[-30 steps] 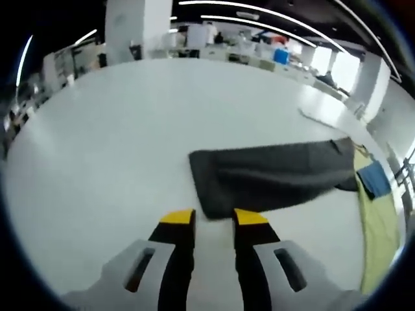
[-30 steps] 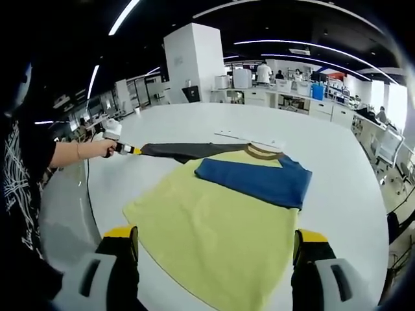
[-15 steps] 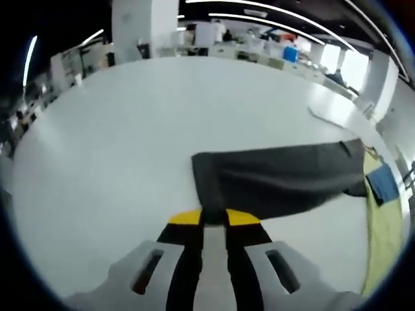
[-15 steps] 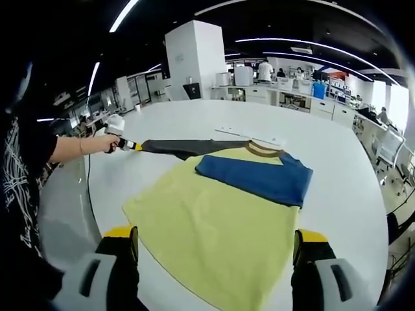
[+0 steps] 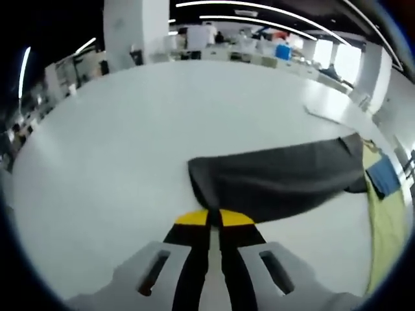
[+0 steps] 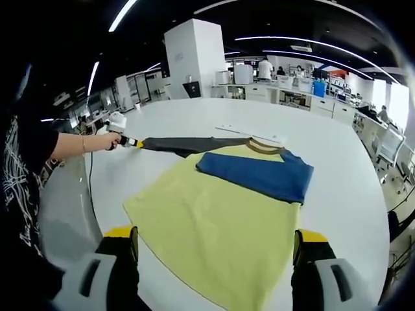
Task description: Fold the garment on the visible template until the final outline fits inside the template.
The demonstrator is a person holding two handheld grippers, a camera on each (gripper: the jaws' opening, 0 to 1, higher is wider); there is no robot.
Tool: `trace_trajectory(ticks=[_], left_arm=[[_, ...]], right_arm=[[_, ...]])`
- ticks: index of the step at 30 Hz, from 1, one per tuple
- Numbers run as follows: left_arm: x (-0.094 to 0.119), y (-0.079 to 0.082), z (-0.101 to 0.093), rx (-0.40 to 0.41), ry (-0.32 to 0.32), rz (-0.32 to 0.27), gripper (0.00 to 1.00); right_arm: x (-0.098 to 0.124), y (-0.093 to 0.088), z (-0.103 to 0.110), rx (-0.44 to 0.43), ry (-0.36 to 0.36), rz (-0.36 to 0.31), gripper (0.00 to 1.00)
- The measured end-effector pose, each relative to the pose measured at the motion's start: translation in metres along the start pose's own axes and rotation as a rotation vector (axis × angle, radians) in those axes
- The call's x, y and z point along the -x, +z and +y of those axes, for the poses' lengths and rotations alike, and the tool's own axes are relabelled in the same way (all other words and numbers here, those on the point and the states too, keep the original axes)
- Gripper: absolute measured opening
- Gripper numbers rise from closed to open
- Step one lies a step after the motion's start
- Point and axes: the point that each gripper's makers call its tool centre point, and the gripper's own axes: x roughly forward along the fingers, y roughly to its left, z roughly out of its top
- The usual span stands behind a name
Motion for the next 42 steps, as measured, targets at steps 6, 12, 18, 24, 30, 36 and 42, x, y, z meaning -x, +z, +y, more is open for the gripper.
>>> trace_trajectory(ticks=[6,12,18,24,30,36,42], left_arm=[[0.0,0.017,-0.001,-0.092,-0.003,-0.03,0.01],[0.002,0.031,-0.008,-0.102,-0.017,-0.057,0.01],[0.006,0.045,-0.019,-0.122,-0.037,-0.089,0.01],[0.011,0.058,-0.032,-0.128,-0.062,-0.121,0.02],[0.018,0.072,-0.056,-0.155,-0.106,-0.153,0.01],[0.025,0.088,-0.082,-0.201,-0.152,-0.19,0.02],[0.035,0.1,-0.108,-0.257,-0.195,-0.224,0.02]], right_arm=[[0.0,-0.005,0.001,0.007,0.004,0.017,0.99],[0.0,-0.006,0.005,0.002,0.017,0.008,0.99],[0.002,-0.005,0.004,-0.002,0.016,-0.003,1.0],[0.005,-0.006,0.003,-0.001,0.016,-0.009,1.0],[0.006,-0.011,0.004,-0.006,0.023,-0.002,1.0],[0.007,-0.012,0.006,0.0,0.034,-0.005,1.0],[0.009,-0.014,0.005,0.011,0.03,0.002,1.0]])
